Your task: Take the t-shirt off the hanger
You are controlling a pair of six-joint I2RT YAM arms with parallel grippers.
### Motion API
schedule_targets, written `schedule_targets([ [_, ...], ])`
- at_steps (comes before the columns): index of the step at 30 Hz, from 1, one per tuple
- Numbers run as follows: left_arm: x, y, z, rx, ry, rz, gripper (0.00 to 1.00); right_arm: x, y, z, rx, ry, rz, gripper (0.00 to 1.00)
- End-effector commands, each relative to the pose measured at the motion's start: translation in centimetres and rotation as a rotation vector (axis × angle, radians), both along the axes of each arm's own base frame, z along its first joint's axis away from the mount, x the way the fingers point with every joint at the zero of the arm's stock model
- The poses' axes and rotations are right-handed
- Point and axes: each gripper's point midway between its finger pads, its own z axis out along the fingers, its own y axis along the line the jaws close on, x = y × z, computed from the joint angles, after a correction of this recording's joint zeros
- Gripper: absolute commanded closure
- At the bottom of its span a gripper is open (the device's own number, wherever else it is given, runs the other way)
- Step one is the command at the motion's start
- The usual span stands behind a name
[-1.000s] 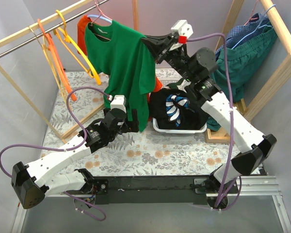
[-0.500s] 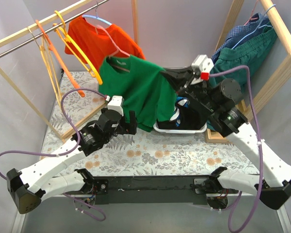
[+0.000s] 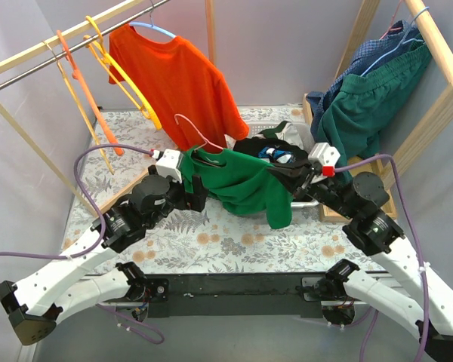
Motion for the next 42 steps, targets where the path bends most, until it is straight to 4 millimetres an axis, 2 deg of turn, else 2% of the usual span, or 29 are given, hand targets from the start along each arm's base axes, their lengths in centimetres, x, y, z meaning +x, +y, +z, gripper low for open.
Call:
schedule_targets([
  [1, -0.1, 0.1, 2.5, -0.031, -0.108, -0.034, 0.03, -2.1, -1.4, 3.0, 0.076, -0.055, 0.015, 0.99],
  [9, -1.2, -0.3, 6.7, -0.105, -0.321, -0.149, 0.04, -3.8, -1.0, 0.9, 0.073, 0.036, 0.090, 0.99],
  [15, -1.2, -1.4, 8.4, -0.114, -0.419, -0.209, 0.04, -4.7, -0.6, -1.2, 0.050, 0.103, 0.145, 0.99],
  [19, -1.1, -2.8, 8.1, -0.125, -0.437, -0.257, 0.03, -5.8, -0.9, -1.1, 0.070, 0.103, 0.175, 0.99],
  [20, -1.1, -3.4, 7.3, -0.124, -0.418, -0.282, 0.04, -6.0, -1.0, -0.9, 0.076, 0.104, 0.179, 0.99],
  [25, -1.8, -4.2, 6.5, -0.167, -0.394, -0.325, 0.04, -6.7, -1.3, 0.0, 0.090, 0.087, 0.194, 0.99],
  [28, -2.0, -3.8, 6.8, -0.204, -0.398, -0.305, 0.04, -7.2, -1.4, 0.5, 0.099, 0.074, 0.209, 0.99],
  [30, -2.1, -3.5, 8.0, -0.244, -0.442, -0.296, 0.04, -7.4, -1.3, 0.5, 0.097, 0.077, 0.223, 0.99],
  [34, -2.9, -4.0, 9.2, -0.280, -0.490, -0.341, 0.05, -7.8, -1.2, 0.3, 0.100, 0.083, 0.245, 0.99],
  [38, -3.8, -5.7, 8.5, -0.258, -0.467, -0.454, 0.23, -8.2, -1.5, 1.0, 0.115, 0.066, 0.248, 0.99],
  [42, -4.0, -6.2, 7.6, -0.253, -0.430, -0.482, 0.31, -8.7, -1.7, 1.7, 0.120, 0.052, 0.259, 0.99],
])
